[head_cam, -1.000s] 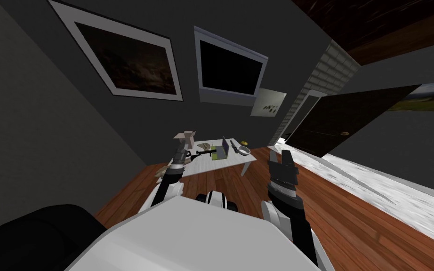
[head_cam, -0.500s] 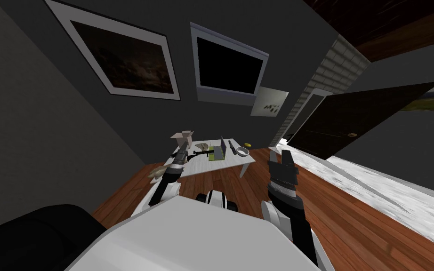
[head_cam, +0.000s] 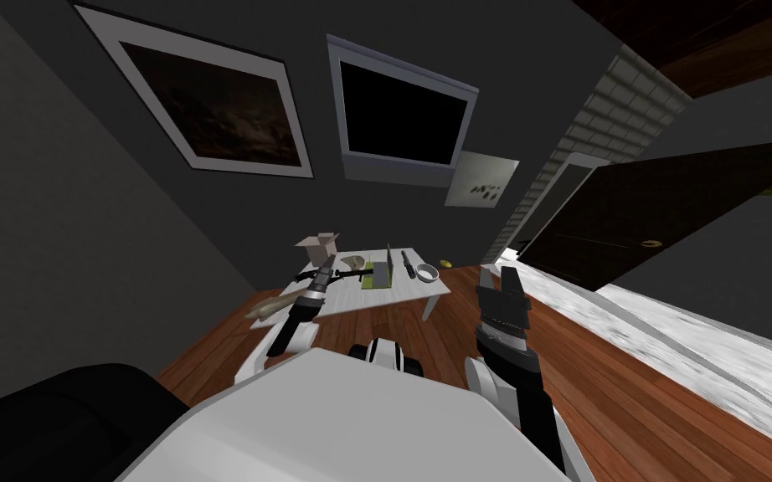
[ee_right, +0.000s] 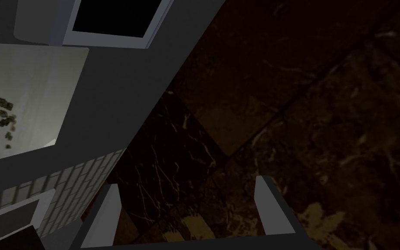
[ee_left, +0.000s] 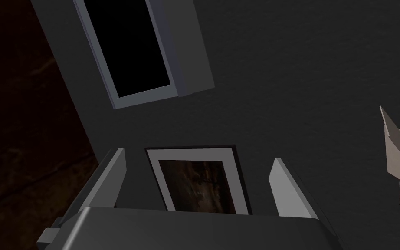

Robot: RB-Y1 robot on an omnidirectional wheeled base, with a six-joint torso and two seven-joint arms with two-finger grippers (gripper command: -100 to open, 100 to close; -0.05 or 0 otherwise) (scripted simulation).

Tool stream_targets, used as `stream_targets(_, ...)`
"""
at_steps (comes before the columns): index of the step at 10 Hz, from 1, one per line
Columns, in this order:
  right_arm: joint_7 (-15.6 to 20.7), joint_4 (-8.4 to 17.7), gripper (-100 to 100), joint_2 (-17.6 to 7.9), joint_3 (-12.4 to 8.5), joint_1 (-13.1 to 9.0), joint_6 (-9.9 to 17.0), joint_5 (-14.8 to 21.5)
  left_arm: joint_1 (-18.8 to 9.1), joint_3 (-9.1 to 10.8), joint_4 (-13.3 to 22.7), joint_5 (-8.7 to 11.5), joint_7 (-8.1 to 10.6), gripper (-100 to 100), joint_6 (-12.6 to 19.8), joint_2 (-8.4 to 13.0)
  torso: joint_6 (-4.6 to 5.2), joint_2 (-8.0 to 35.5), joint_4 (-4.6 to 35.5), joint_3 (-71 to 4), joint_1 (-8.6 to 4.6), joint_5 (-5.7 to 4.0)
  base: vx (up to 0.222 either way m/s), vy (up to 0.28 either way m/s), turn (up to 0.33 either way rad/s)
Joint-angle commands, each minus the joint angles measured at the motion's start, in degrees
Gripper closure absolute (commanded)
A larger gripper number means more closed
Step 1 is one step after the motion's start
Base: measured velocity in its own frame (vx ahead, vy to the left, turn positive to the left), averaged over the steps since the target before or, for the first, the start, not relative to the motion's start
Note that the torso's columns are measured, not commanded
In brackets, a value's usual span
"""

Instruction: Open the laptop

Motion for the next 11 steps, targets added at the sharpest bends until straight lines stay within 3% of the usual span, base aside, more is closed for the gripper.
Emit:
stream_targets(1, 0.0, 0.0, 0, 0.0, 0.0, 0.0, 0.0, 0.0, -1.2, 1.63, 2.6, 0.4, -0.46, -100, 1.4, 0.7, 0.0, 0.1, 0.0, 0.0, -0.05, -0.01, 0.093, -0.216, 0.063)
stream_targets(11, 0.0, 0.0, 0, 0.0, 0.0, 0.0, 0.0, 0.0, -5.6, 7.24, 13.7, 1.4, -2.55, -100, 5.6, -2.0, 0.0, 0.1, 0.0, 0.1, 0.01, -0.02, 0.09, -0.191, 0.064)
